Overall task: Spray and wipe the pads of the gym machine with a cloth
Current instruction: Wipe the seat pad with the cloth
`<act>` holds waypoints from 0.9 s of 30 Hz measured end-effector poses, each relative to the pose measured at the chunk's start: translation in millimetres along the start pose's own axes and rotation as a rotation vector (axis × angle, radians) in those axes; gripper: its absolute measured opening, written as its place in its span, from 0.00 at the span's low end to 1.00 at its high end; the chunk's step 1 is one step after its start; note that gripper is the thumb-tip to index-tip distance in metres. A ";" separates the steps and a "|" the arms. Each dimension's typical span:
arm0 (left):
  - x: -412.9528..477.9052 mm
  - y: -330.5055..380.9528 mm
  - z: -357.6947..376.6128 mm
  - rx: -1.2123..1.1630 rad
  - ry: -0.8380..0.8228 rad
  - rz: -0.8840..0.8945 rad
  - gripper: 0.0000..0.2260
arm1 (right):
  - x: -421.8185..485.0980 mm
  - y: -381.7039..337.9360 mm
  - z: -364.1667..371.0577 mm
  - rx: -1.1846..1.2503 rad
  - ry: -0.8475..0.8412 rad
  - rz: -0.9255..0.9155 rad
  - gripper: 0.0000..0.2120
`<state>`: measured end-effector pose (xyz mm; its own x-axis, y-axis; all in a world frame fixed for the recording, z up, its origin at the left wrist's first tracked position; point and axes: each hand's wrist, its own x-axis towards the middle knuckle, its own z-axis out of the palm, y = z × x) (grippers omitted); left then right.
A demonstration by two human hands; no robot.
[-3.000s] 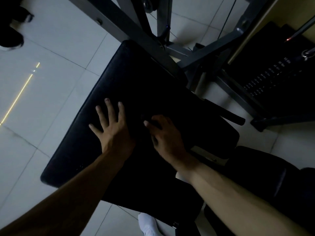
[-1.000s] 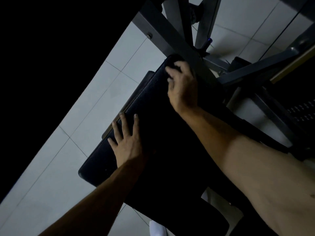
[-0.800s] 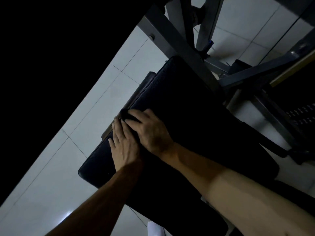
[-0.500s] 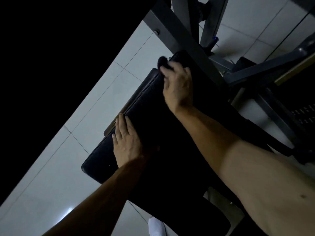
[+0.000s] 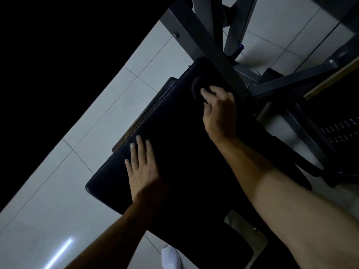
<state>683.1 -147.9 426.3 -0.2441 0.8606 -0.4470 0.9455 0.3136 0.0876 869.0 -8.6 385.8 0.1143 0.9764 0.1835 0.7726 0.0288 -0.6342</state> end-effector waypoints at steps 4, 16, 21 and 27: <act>-4.4 6.9 4.0 0.080 -0.089 -0.049 0.57 | -66.1 -43.5 19.5 0.108 -0.186 -0.284 0.21; -2.5 8.6 5.6 0.091 -0.067 -0.049 0.51 | -102.9 -49.2 17.5 0.059 -0.396 -0.576 0.19; -3.4 5.6 6.5 0.102 -0.083 -0.043 0.62 | -15.2 18.4 -4.3 -0.090 -0.196 -0.377 0.23; -2.2 9.0 8.1 0.115 -0.077 -0.056 0.60 | -47.9 -6.3 1.5 -0.069 -0.180 -0.298 0.20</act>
<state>693.8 -150.2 420.9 -0.2843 0.8083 -0.5155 0.9503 0.3089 -0.0397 857.7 -55.3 380.0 -0.2292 0.9496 0.2138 0.7965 0.3092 -0.5196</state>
